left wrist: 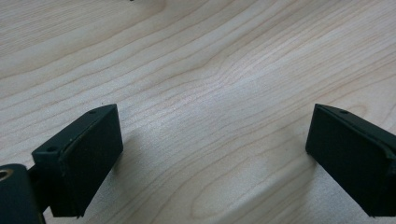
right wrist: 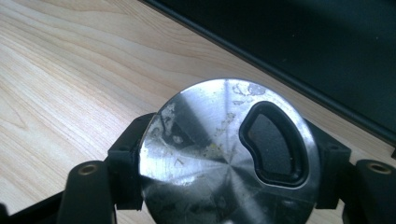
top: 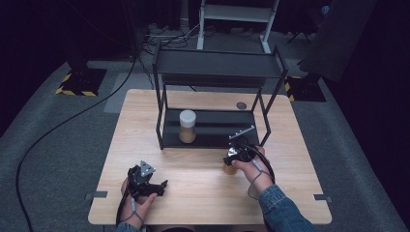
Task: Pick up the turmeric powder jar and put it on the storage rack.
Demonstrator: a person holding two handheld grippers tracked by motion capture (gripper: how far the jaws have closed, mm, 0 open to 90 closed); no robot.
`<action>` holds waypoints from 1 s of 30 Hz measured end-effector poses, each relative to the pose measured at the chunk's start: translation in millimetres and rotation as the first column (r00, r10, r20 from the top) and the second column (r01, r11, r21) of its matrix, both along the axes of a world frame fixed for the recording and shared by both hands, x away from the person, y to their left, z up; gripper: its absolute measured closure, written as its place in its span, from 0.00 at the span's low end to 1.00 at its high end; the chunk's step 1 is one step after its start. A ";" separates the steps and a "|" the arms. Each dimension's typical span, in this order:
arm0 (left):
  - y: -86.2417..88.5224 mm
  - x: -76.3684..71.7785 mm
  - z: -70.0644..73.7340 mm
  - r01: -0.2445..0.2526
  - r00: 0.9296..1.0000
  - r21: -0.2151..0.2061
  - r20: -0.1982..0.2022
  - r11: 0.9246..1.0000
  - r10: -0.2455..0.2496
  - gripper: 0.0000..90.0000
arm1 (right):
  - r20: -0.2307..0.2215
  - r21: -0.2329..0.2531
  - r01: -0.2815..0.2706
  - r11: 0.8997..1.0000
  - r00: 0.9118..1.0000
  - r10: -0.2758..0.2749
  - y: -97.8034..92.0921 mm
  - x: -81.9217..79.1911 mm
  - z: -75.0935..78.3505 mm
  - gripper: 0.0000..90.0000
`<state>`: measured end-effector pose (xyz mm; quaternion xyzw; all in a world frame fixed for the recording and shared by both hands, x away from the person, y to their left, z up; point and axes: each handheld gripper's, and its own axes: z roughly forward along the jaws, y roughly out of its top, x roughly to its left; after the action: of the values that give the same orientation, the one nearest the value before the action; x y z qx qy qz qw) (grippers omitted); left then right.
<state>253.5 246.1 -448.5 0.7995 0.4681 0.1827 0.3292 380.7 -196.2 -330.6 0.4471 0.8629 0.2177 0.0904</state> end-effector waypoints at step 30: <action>0.1 0.0 0.0 0.000 1.000 0.000 0.000 1.000 0.000 0.04 | 0.075 0.004 -0.039 0.999 0.996 0.039 22.9 19.4 48.1 0.35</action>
<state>253.5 246.1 -448.5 0.7995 0.4681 0.1826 0.3292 400.1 -173.3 -282.5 0.4221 0.8668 0.2383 0.1170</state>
